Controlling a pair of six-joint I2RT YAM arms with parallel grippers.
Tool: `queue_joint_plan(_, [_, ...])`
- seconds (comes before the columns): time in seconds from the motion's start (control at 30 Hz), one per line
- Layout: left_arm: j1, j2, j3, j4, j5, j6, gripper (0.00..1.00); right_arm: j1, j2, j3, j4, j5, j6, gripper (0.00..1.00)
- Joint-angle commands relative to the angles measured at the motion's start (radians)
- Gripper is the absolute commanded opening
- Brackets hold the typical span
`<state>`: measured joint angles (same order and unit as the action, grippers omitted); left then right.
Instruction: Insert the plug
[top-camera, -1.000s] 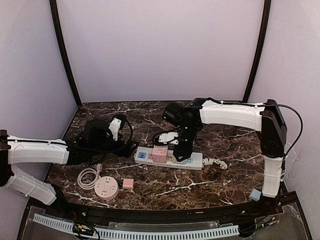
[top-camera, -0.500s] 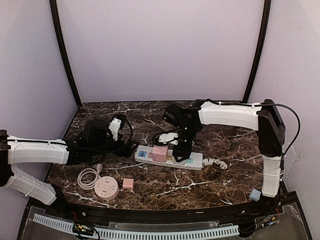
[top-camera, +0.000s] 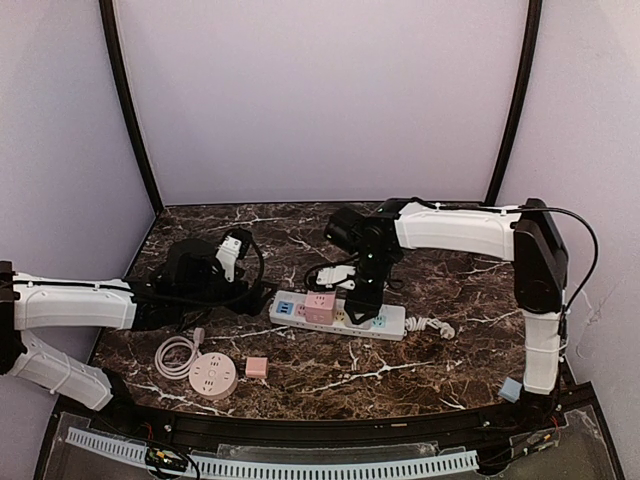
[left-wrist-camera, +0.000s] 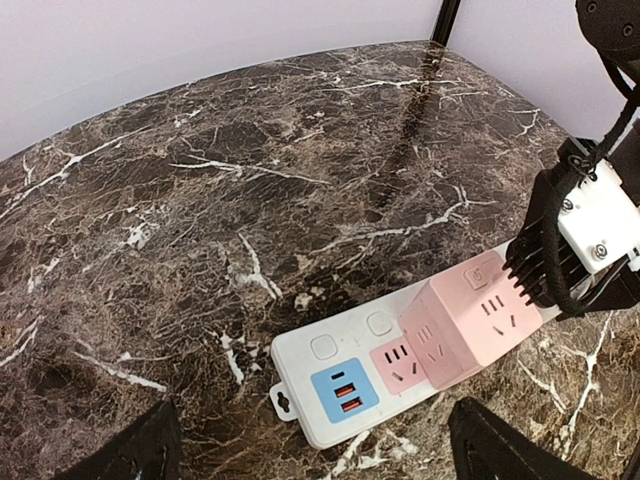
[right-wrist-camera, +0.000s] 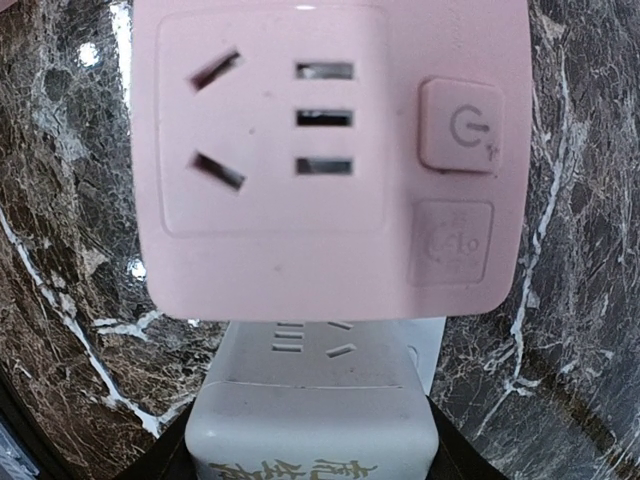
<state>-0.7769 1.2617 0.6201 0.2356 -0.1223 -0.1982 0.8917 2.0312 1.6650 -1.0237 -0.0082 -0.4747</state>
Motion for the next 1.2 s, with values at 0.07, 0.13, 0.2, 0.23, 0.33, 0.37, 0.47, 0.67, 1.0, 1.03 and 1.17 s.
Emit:
queue_joint_plan(0.07, [0.005, -0.036, -0.019, -0.010, -0.028, 0.016, 0.93, -0.013, 0.124, -0.016, 0.029, 0.057, 0.020, 0.00])
queue_joint_plan(0.13, [0.006, -0.043, -0.023, -0.010, -0.037, 0.015, 0.93, -0.007, 0.131, -0.003, 0.024, 0.057, 0.021, 0.00])
queue_joint_plan(0.2, [0.005, -0.051, -0.027, -0.010, -0.046, 0.016, 0.93, 0.004, 0.131, 0.008, 0.029, 0.063, 0.017, 0.00])
queue_joint_plan(0.23, [0.005, -0.053, -0.030, -0.010, -0.050, 0.015, 0.93, 0.010, 0.131, 0.018, 0.030, 0.065, 0.015, 0.00])
queue_joint_plan(0.33, [0.006, -0.061, -0.034, -0.010, -0.059, 0.017, 0.93, 0.027, 0.132, 0.054, 0.037, 0.074, 0.005, 0.00])
queue_joint_plan(0.37, [0.007, -0.061, -0.034, -0.010, -0.061, 0.017, 0.93, 0.032, 0.135, 0.067, 0.037, 0.078, 0.001, 0.00])
queue_joint_plan(0.47, [0.008, -0.061, -0.035, -0.010, -0.066, 0.018, 0.93, 0.040, 0.157, 0.109, 0.034, 0.100, -0.009, 0.00])
queue_joint_plan(0.67, [0.011, -0.066, -0.038, -0.010, -0.070, 0.018, 0.93, 0.042, 0.184, 0.144, 0.027, 0.119, 0.000, 0.00])
queue_joint_plan(1.0, [0.013, -0.068, -0.040, -0.007, -0.071, 0.018, 0.93, 0.040, 0.116, 0.097, 0.048, 0.191, 0.059, 0.29])
queue_joint_plan(1.03, [0.013, -0.068, -0.040, -0.007, -0.070, 0.019, 0.93, 0.041, 0.105, 0.091, 0.057, 0.198, 0.061, 0.32])
queue_joint_plan(1.17, [0.014, -0.068, -0.039, -0.008, -0.066, 0.019, 0.93, 0.041, 0.054, 0.068, 0.090, 0.224, 0.076, 0.94])
